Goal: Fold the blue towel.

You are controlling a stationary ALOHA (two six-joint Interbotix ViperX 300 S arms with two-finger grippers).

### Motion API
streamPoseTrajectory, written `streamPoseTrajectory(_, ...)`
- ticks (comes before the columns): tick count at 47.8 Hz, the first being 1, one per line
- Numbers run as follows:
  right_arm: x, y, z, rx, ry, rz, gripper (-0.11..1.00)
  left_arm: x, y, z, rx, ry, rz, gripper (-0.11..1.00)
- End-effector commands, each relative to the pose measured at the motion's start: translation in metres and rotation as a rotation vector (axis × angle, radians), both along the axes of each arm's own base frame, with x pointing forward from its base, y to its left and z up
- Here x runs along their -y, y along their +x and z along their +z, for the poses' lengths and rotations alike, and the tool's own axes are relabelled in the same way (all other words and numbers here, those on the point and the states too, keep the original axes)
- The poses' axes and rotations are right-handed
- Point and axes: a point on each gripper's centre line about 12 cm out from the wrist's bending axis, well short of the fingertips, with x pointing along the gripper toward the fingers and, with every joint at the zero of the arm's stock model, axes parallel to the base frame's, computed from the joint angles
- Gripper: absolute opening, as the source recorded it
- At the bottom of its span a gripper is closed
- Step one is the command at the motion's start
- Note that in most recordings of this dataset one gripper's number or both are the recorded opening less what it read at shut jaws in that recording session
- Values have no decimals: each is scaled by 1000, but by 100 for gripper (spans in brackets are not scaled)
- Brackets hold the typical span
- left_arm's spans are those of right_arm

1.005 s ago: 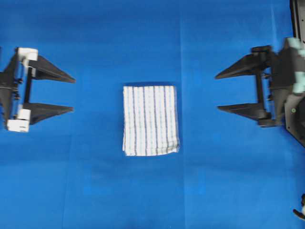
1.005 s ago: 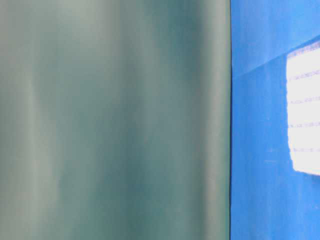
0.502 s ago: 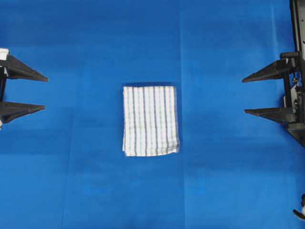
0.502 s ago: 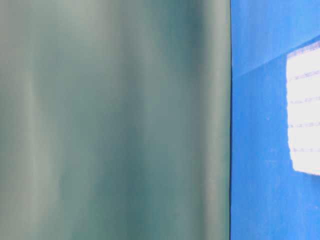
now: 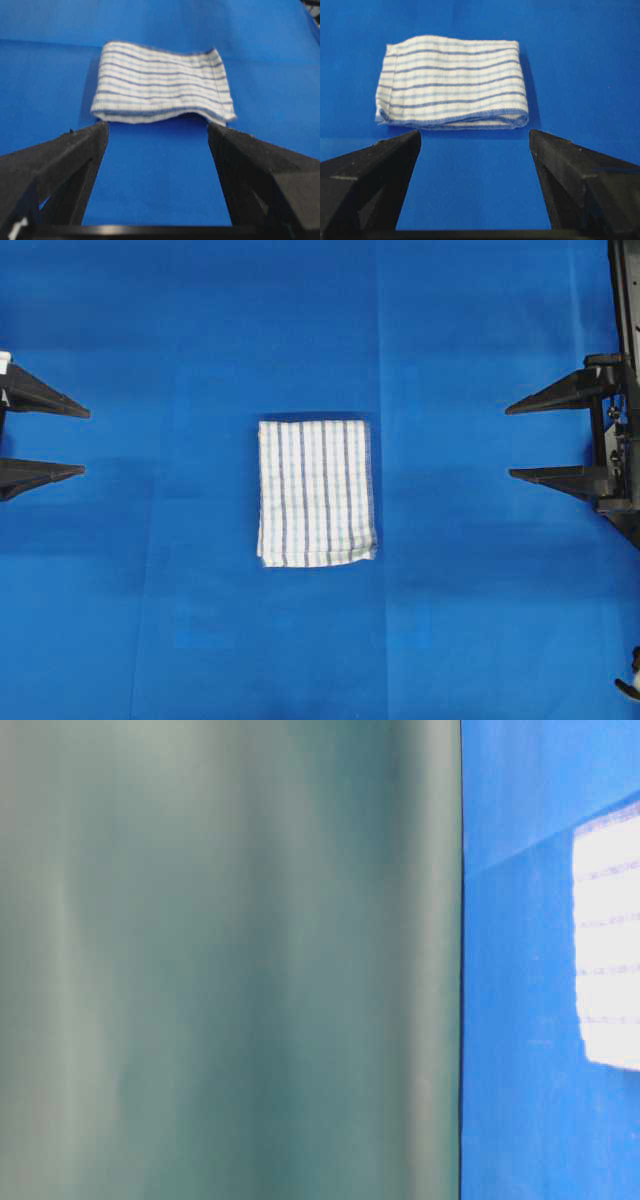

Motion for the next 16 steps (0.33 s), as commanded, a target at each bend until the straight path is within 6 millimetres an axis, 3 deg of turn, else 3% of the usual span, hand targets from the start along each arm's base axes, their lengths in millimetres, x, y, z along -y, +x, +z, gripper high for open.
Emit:
streamPoseTrajectory(1,1,2,3,9,2,-4,91,-1,1,4,15,4,3,76)
streamPoseTrajectory(16,1,3,4,11,2,-4,91,-1,0,4,18,4,3,76)
